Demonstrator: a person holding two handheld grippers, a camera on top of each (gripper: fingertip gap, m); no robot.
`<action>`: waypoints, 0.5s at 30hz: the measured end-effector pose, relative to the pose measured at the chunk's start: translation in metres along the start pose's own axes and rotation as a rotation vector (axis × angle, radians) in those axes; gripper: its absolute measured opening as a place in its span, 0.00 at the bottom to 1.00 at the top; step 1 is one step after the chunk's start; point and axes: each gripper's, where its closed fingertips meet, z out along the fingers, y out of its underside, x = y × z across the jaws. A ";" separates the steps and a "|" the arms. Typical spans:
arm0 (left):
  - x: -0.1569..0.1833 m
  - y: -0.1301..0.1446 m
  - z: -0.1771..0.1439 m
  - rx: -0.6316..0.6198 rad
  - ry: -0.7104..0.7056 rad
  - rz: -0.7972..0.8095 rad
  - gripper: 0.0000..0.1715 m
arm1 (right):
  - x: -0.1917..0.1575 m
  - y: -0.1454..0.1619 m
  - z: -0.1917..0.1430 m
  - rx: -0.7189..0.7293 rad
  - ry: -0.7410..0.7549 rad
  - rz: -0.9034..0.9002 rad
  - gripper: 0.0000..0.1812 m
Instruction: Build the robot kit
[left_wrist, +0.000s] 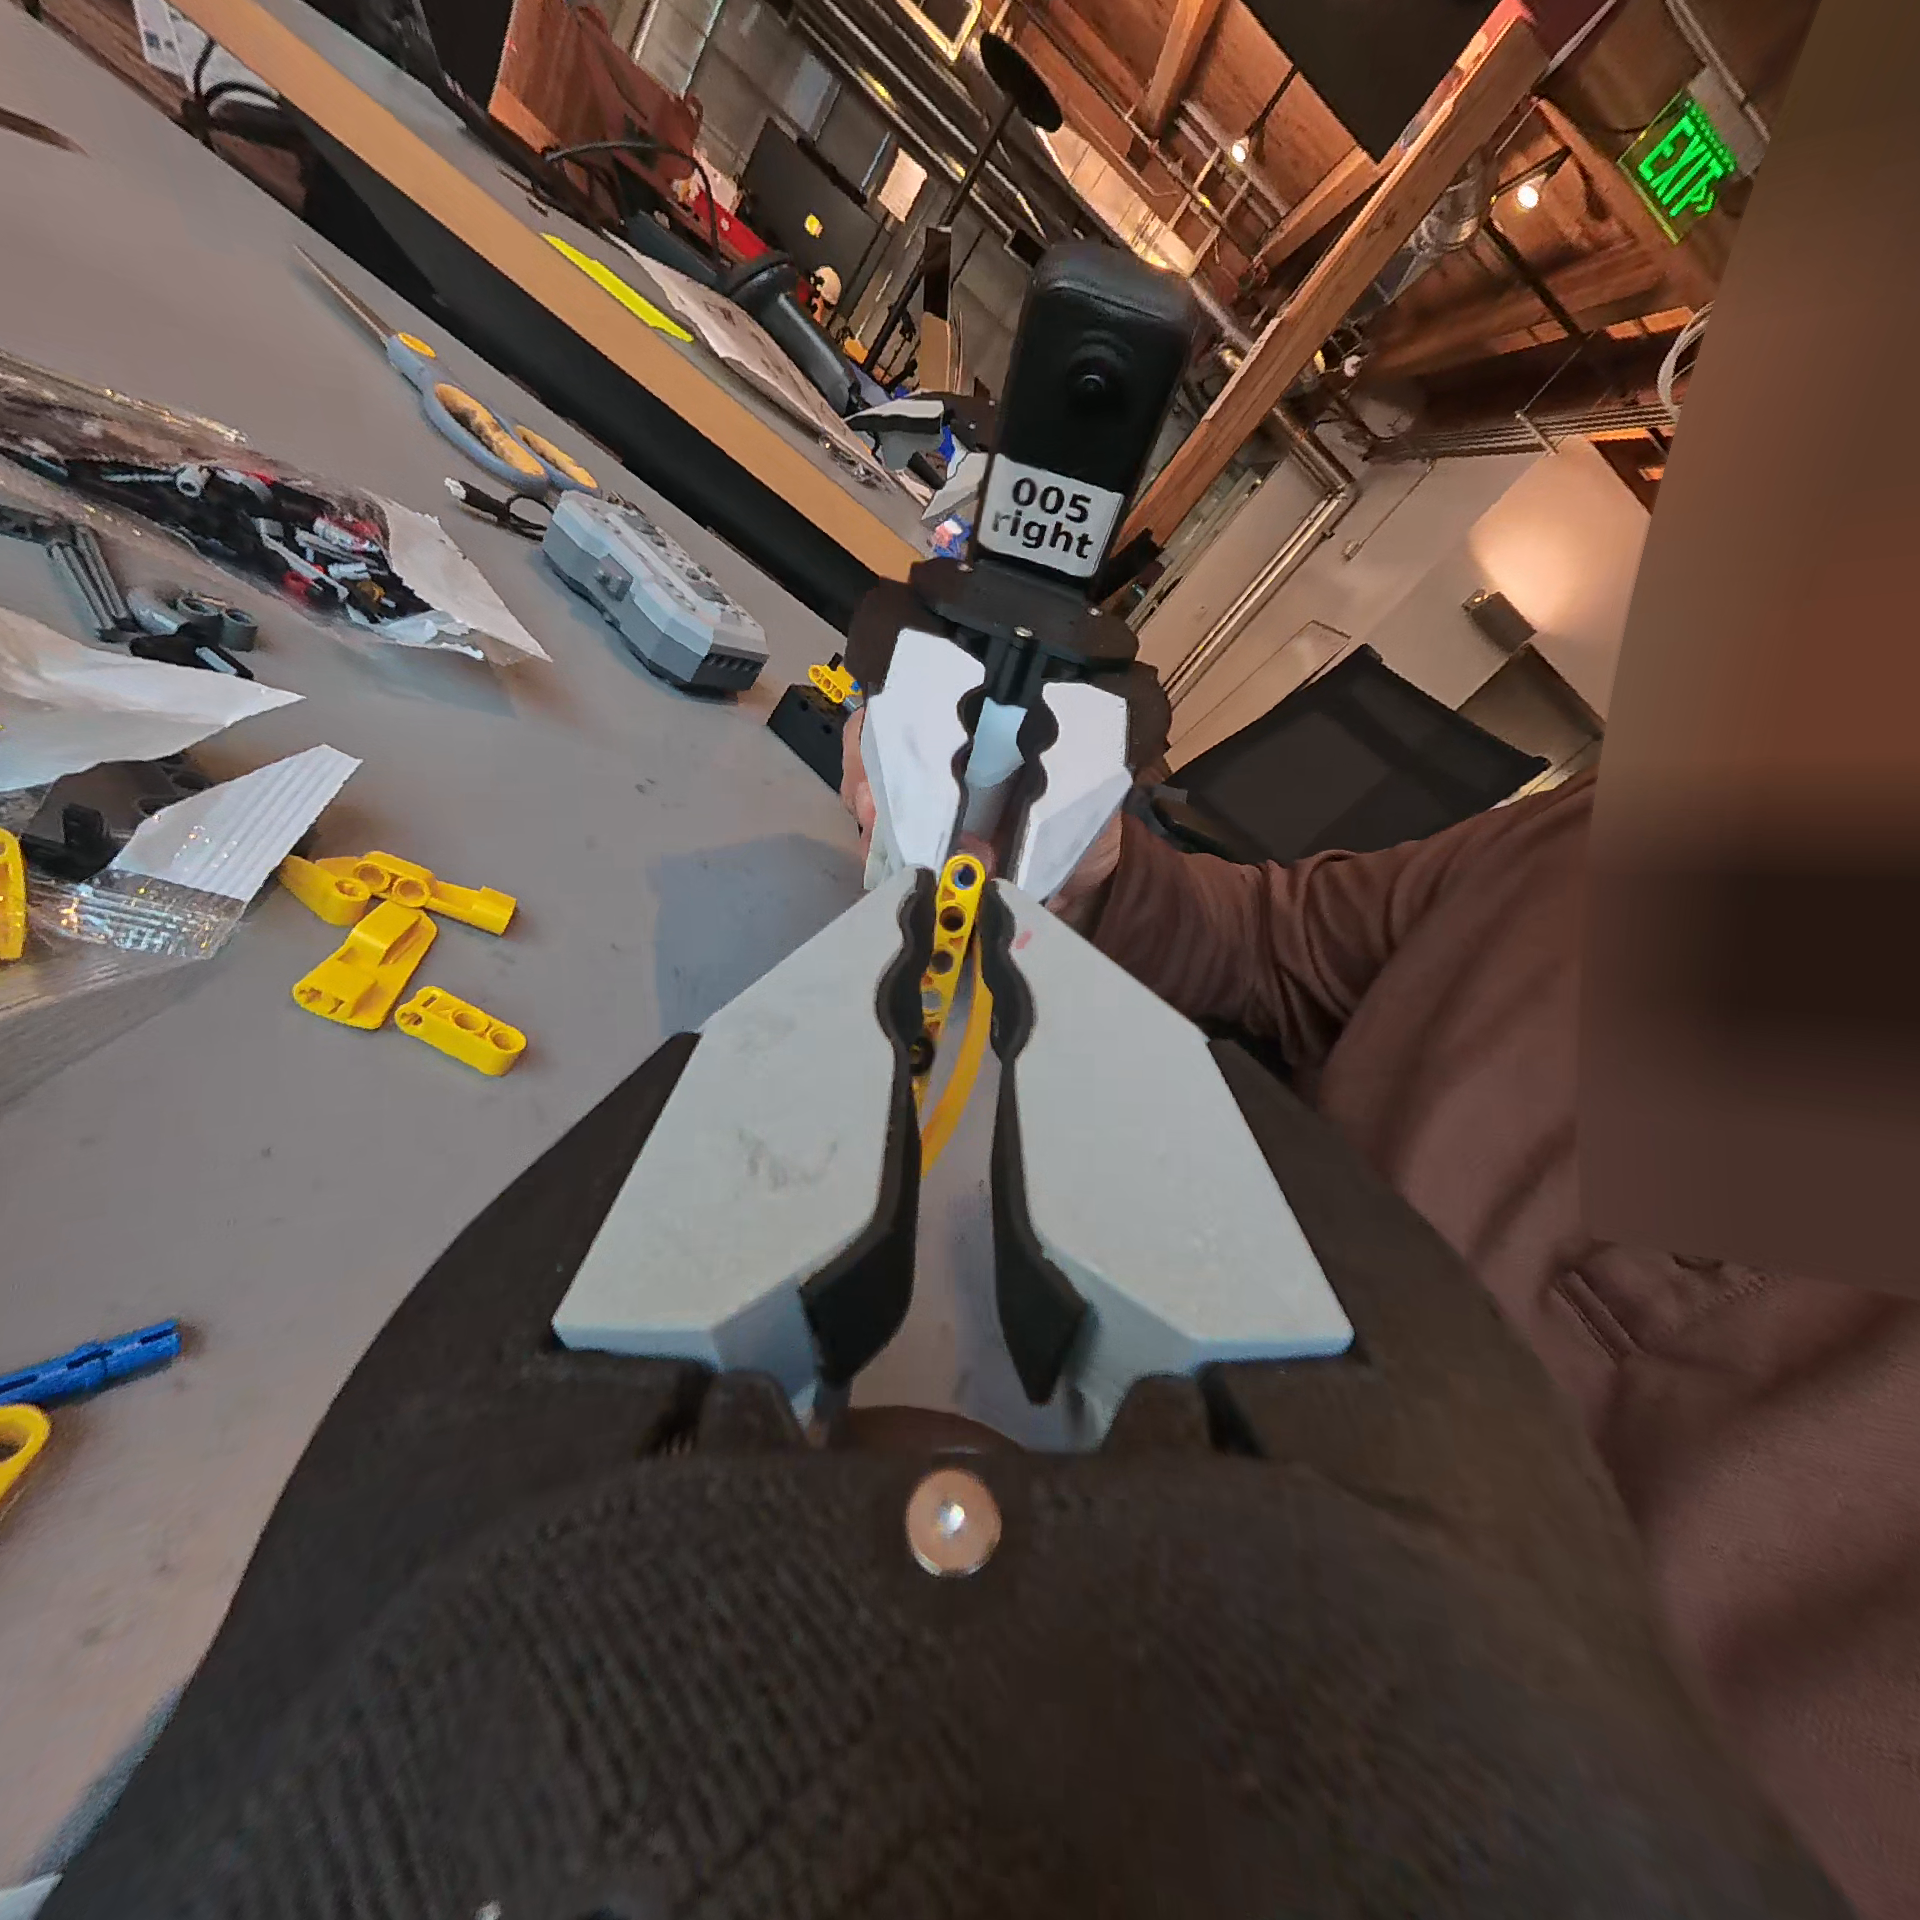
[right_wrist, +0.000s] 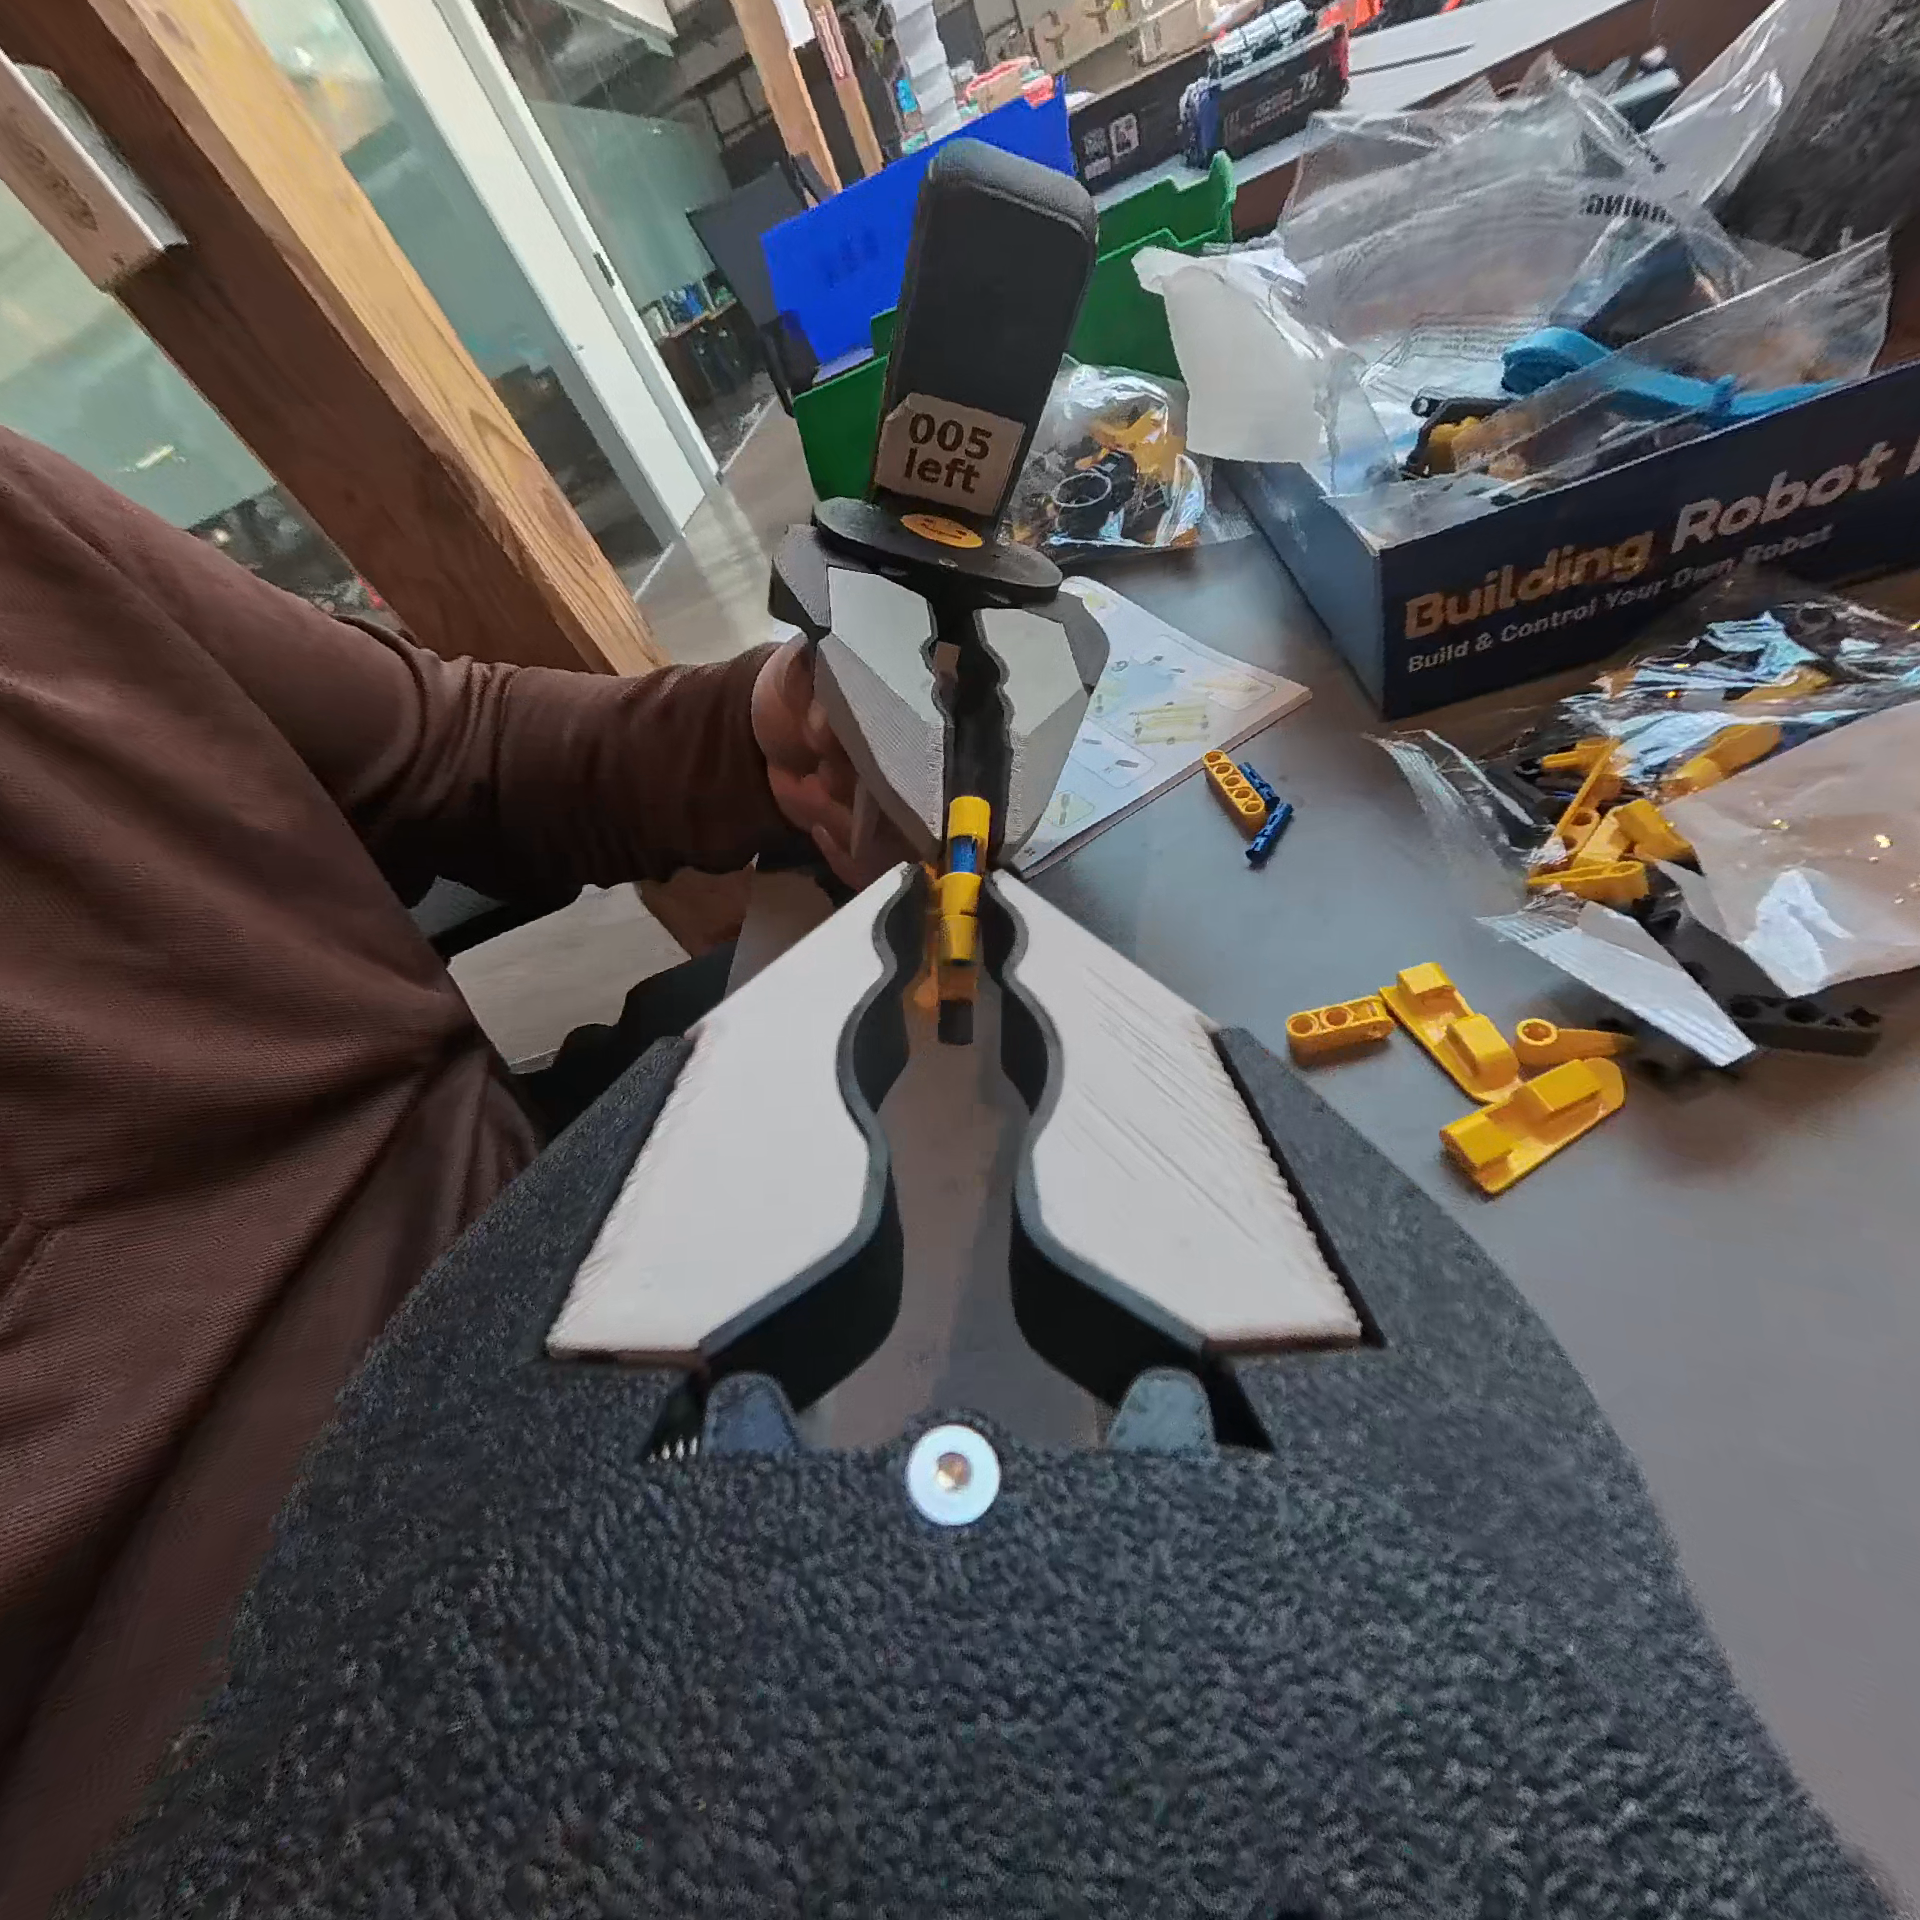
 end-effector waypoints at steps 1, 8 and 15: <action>-0.001 0.002 0.001 -0.014 -0.008 -0.005 0.03 | 0.000 0.003 0.002 -0.018 0.000 -0.002 0.05; -0.010 0.027 0.000 -0.262 -0.136 0.203 0.03 | 0.004 0.026 0.004 -0.137 -0.008 0.012 0.06; -0.014 0.050 -0.005 -0.452 -0.222 0.276 0.06 | 0.002 0.054 0.013 -0.326 0.047 -0.150 0.04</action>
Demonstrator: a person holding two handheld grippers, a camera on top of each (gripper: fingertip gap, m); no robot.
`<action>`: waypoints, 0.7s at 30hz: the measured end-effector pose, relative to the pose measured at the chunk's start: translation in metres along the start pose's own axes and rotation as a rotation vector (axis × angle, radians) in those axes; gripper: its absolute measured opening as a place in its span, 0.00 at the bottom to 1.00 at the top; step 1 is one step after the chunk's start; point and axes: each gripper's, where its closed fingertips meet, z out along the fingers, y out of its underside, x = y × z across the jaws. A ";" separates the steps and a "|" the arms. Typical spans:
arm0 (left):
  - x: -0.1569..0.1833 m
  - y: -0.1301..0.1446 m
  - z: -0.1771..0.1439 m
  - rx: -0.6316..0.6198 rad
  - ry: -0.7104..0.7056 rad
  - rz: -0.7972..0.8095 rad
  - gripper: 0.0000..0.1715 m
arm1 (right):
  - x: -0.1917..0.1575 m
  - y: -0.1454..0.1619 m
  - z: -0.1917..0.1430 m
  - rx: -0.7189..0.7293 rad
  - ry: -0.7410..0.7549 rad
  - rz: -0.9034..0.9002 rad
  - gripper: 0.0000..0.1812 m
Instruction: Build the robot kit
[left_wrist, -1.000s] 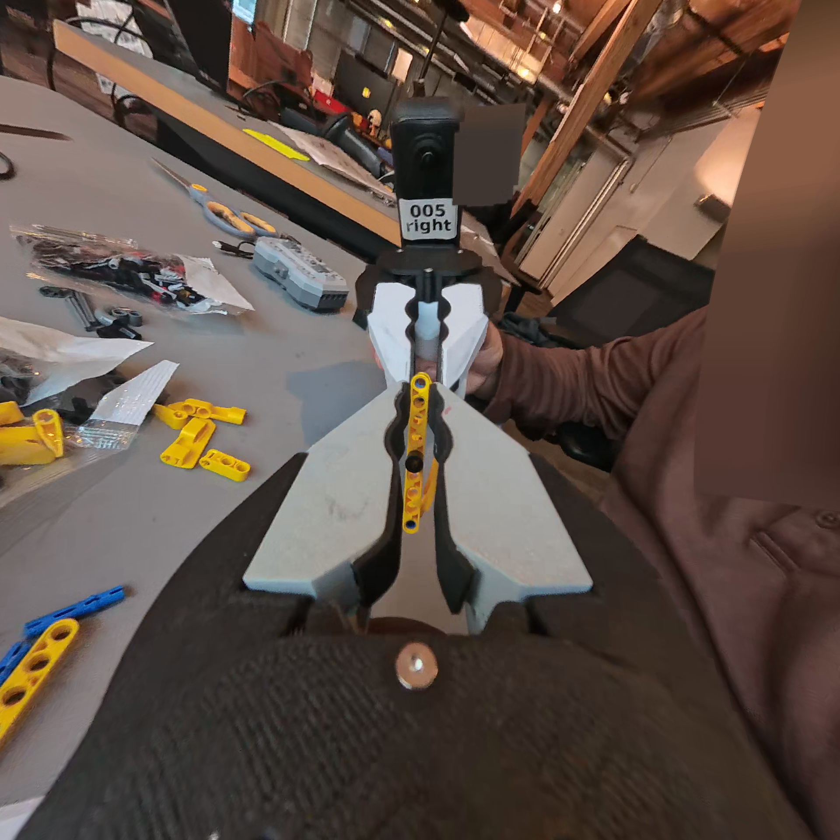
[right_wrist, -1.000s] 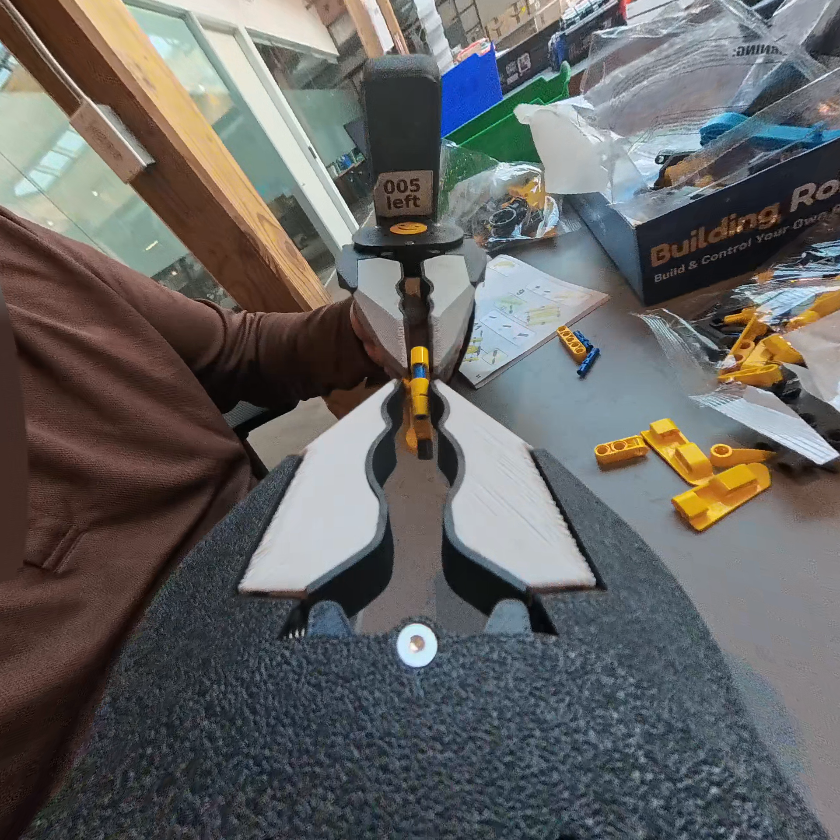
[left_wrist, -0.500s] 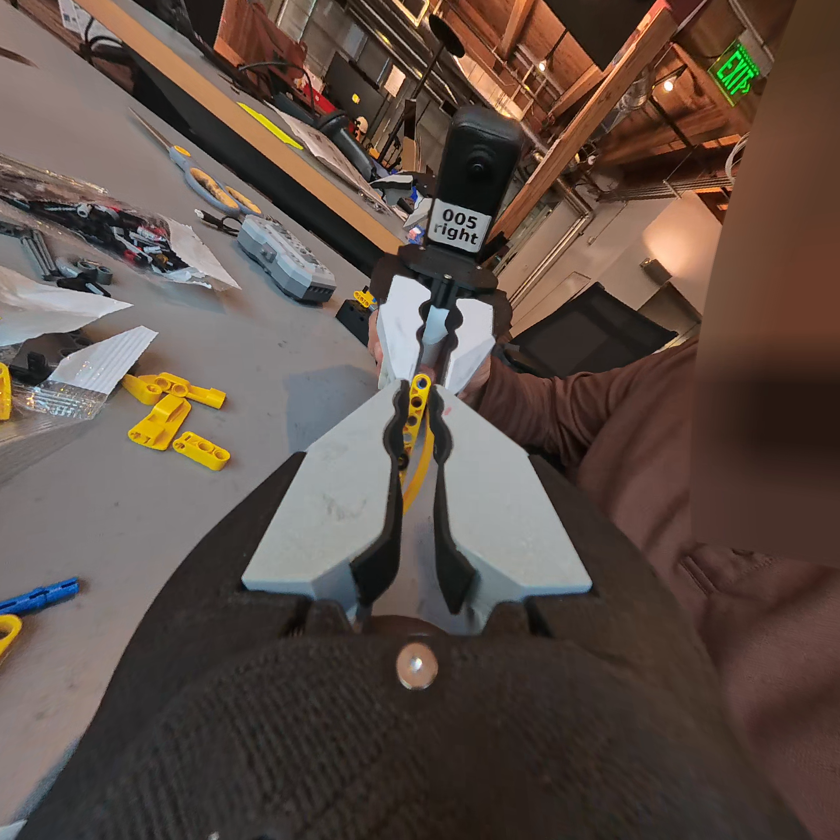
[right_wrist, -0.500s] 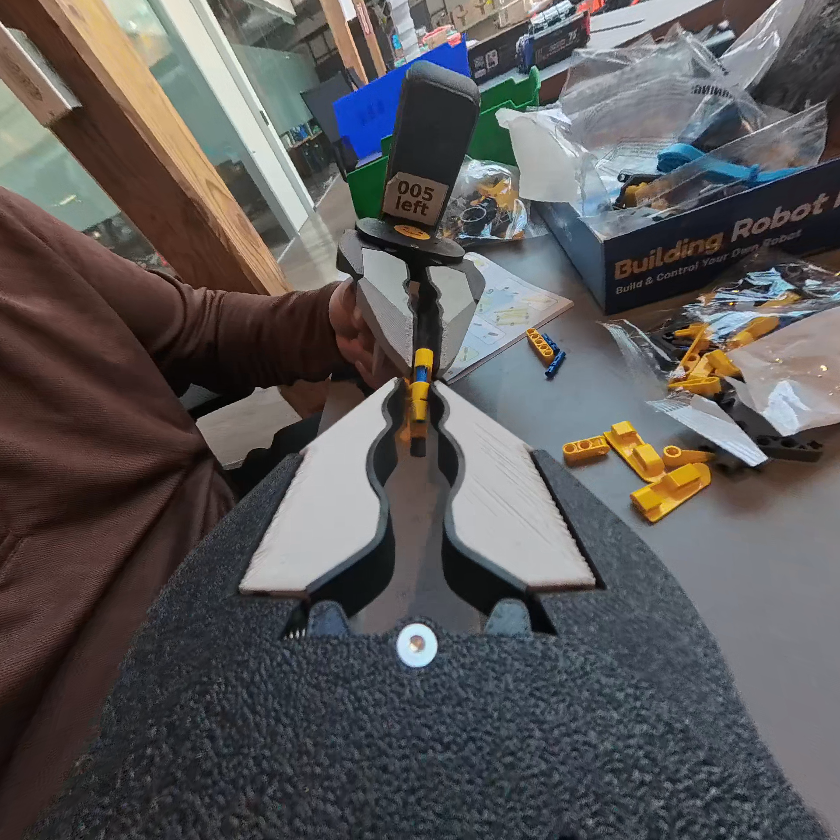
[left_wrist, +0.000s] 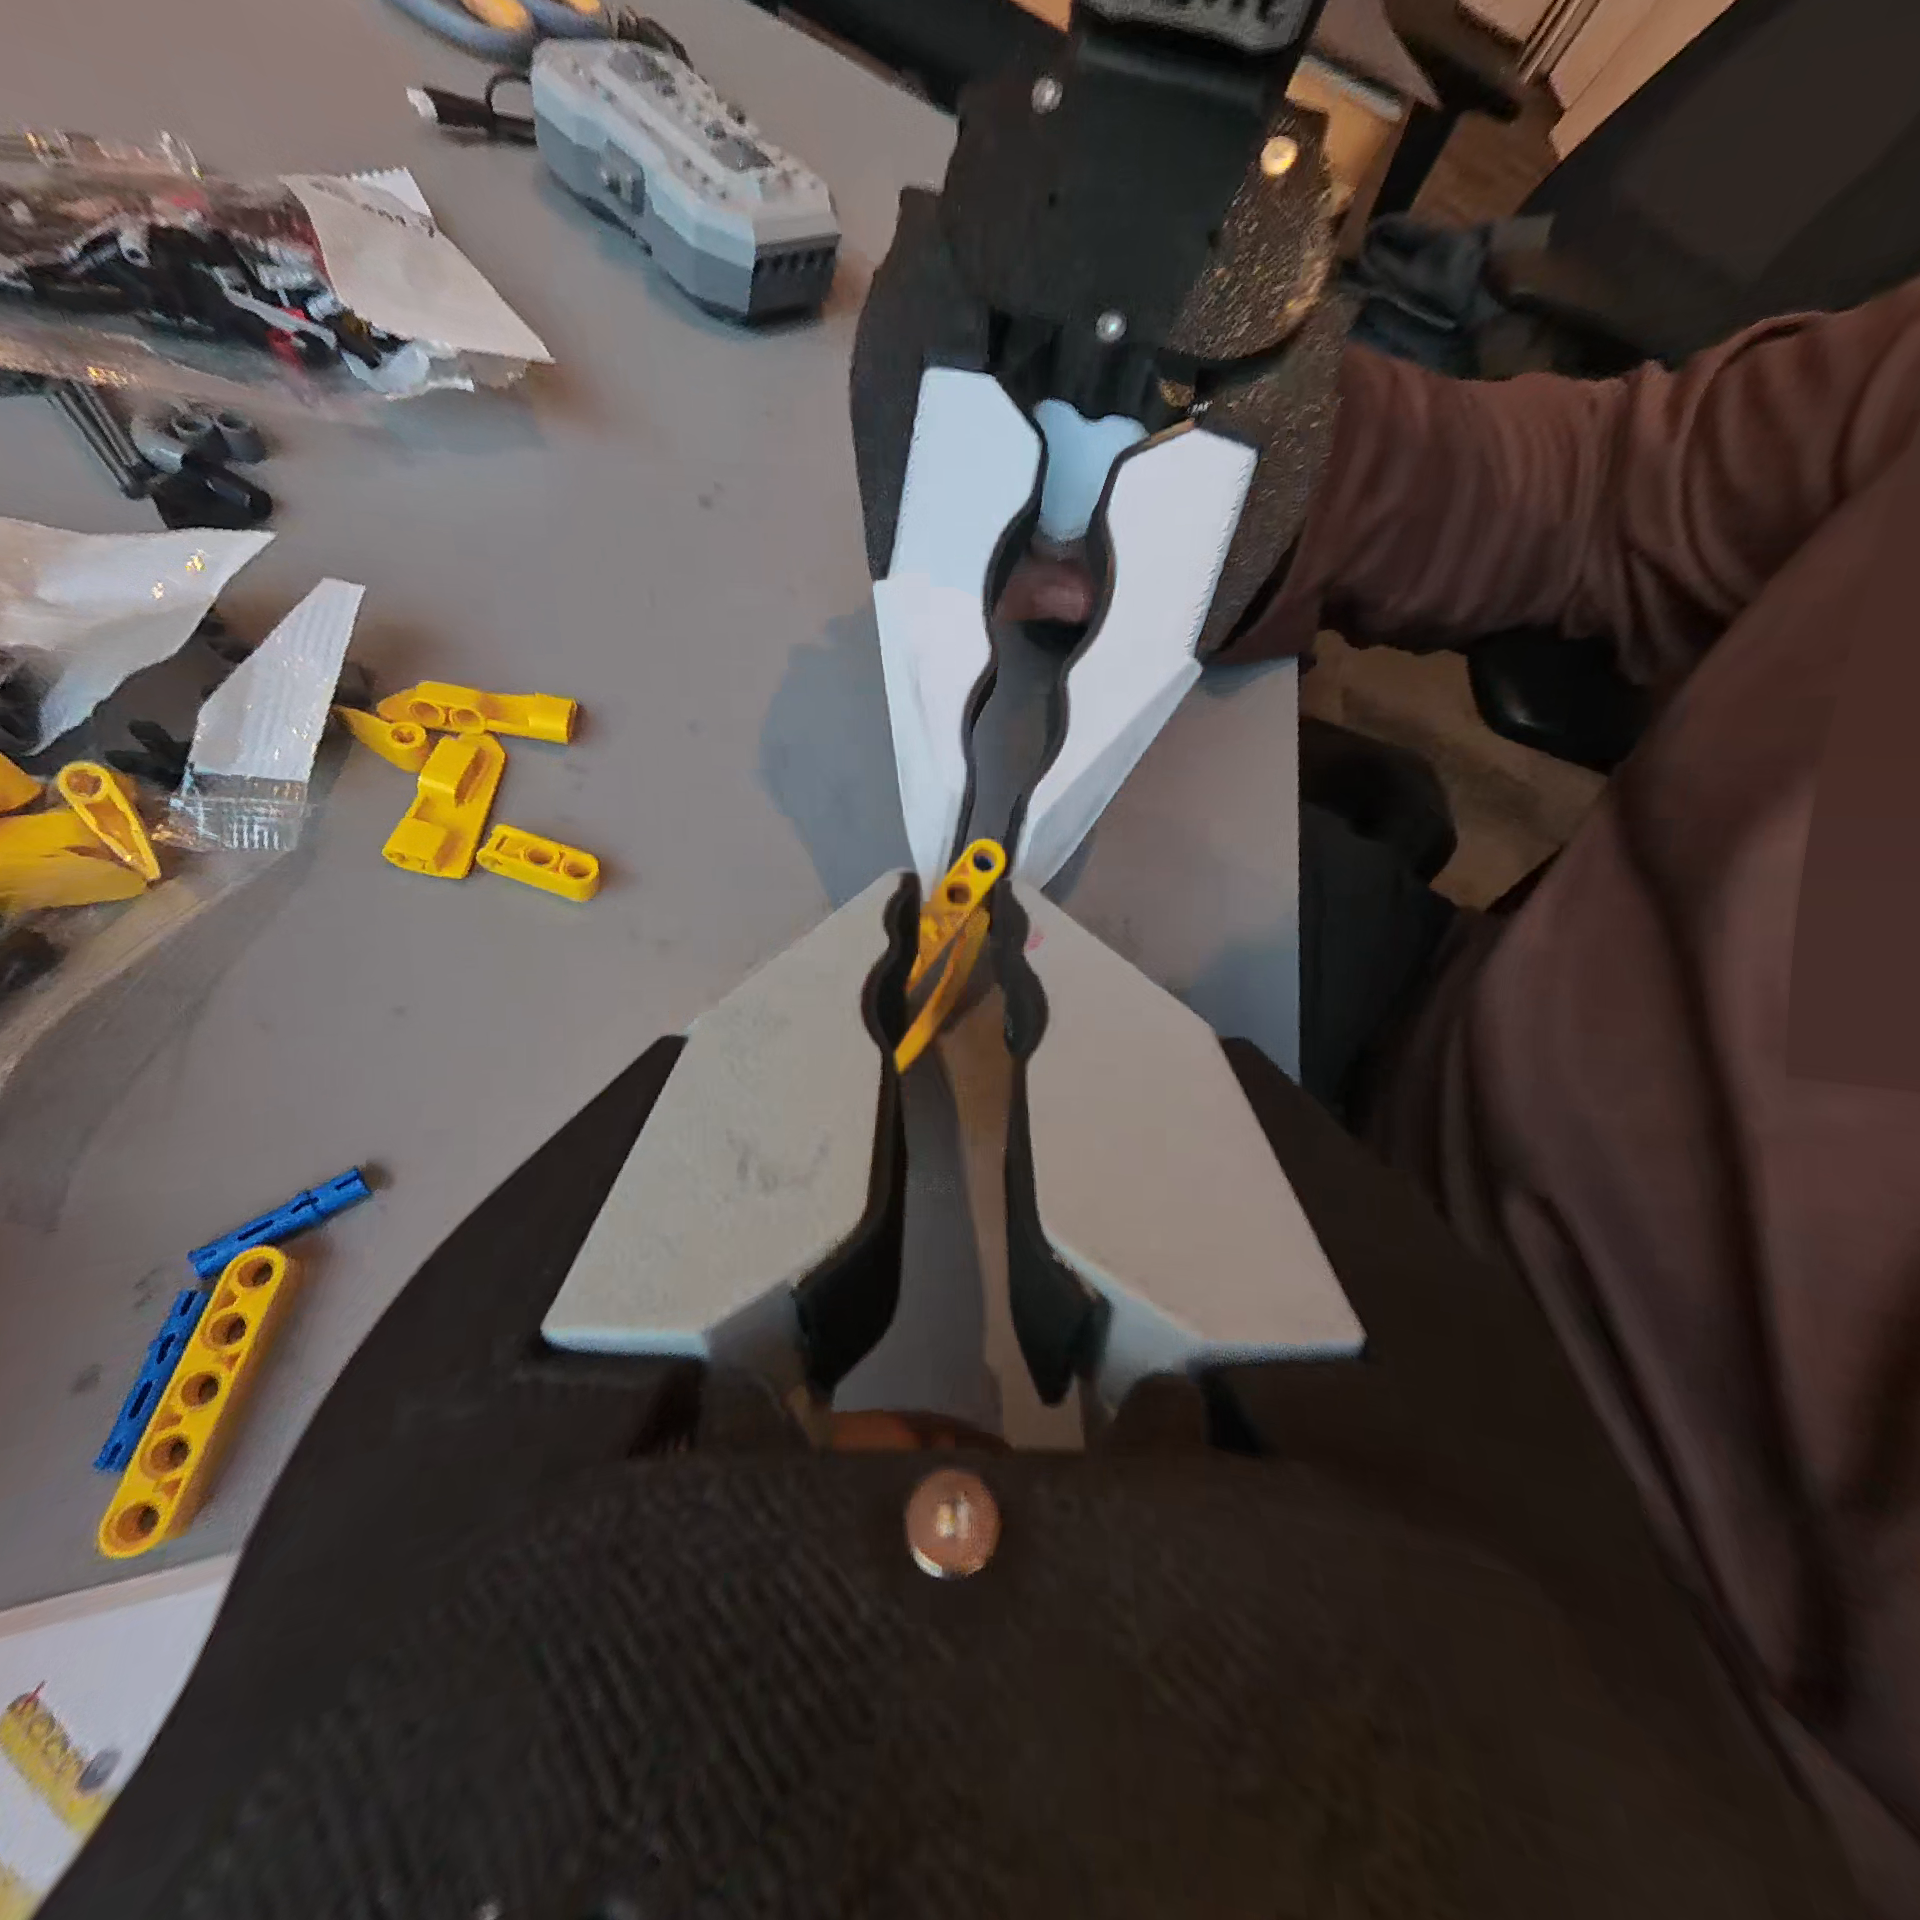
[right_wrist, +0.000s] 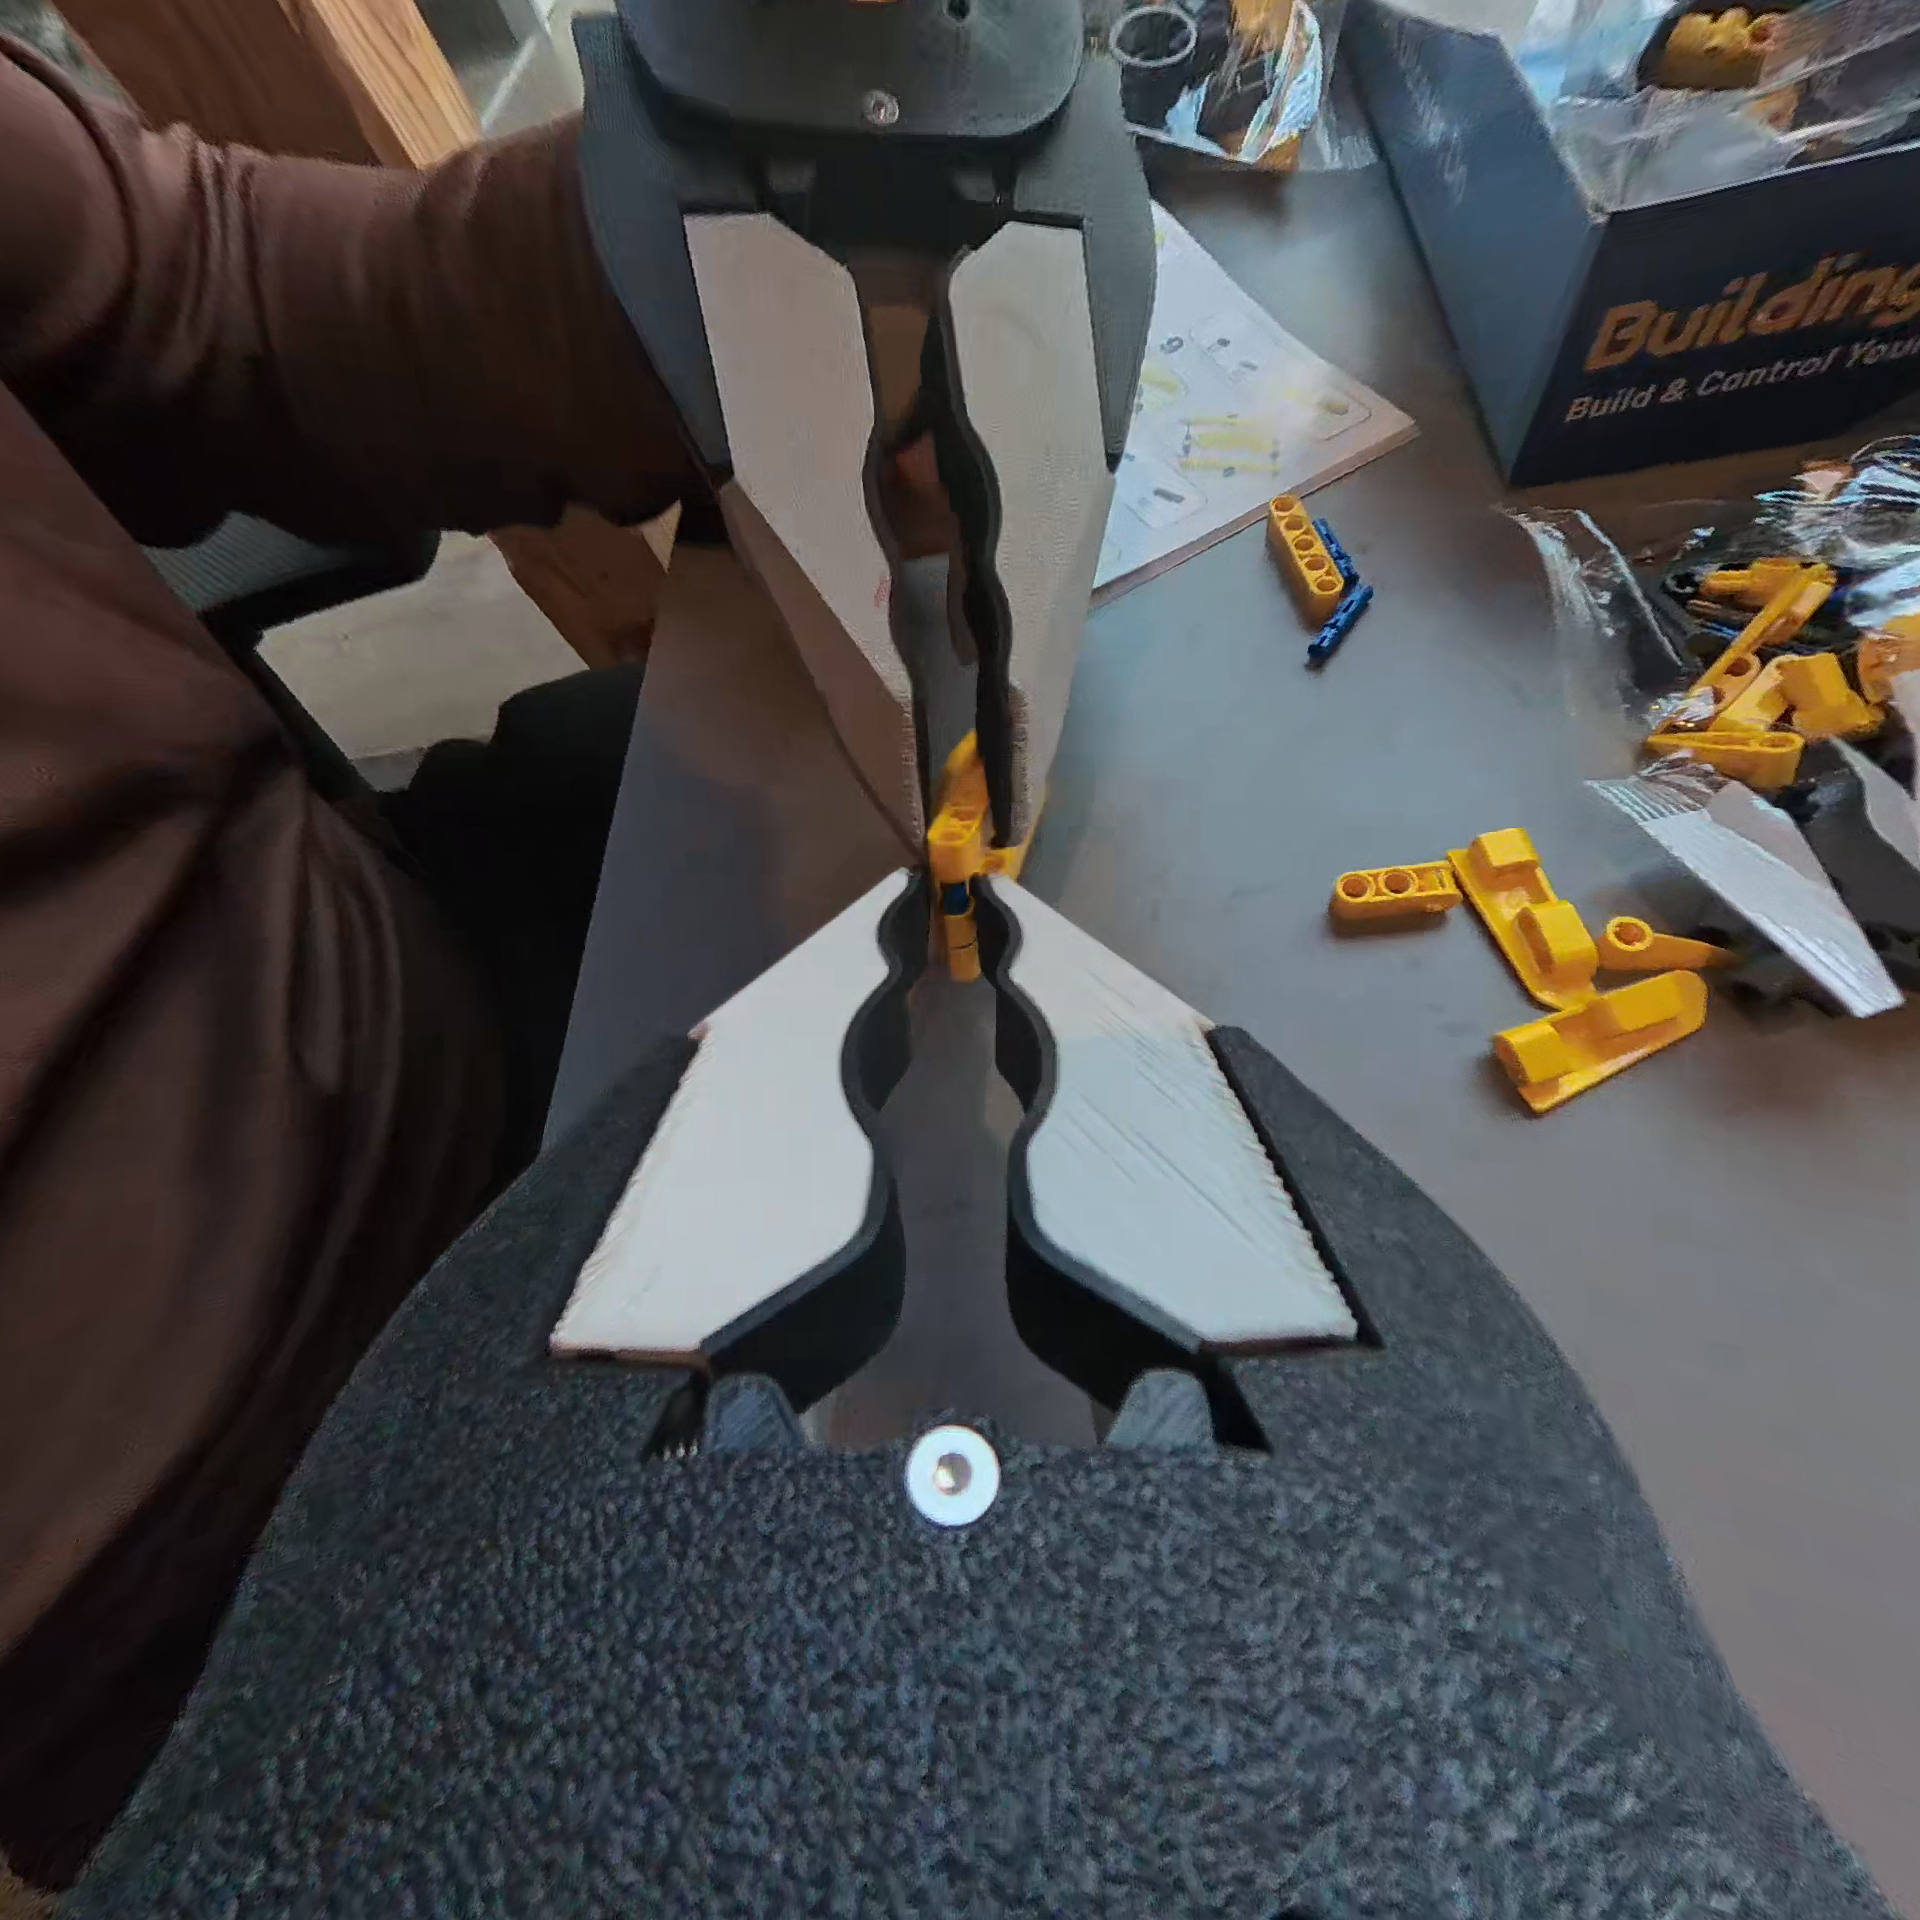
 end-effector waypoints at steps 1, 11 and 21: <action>-0.002 0.006 -0.002 -0.034 -0.019 0.022 0.10 | 0.000 0.004 0.002 -0.028 0.019 -0.025 0.04; -0.011 0.022 -0.004 -0.184 -0.125 0.299 0.26 | -0.007 0.010 0.002 -0.064 -0.019 -0.057 0.04; -0.003 0.033 0.008 -0.226 -0.006 0.382 0.08 | -0.001 0.018 -0.004 -0.095 0.027 -0.097 0.05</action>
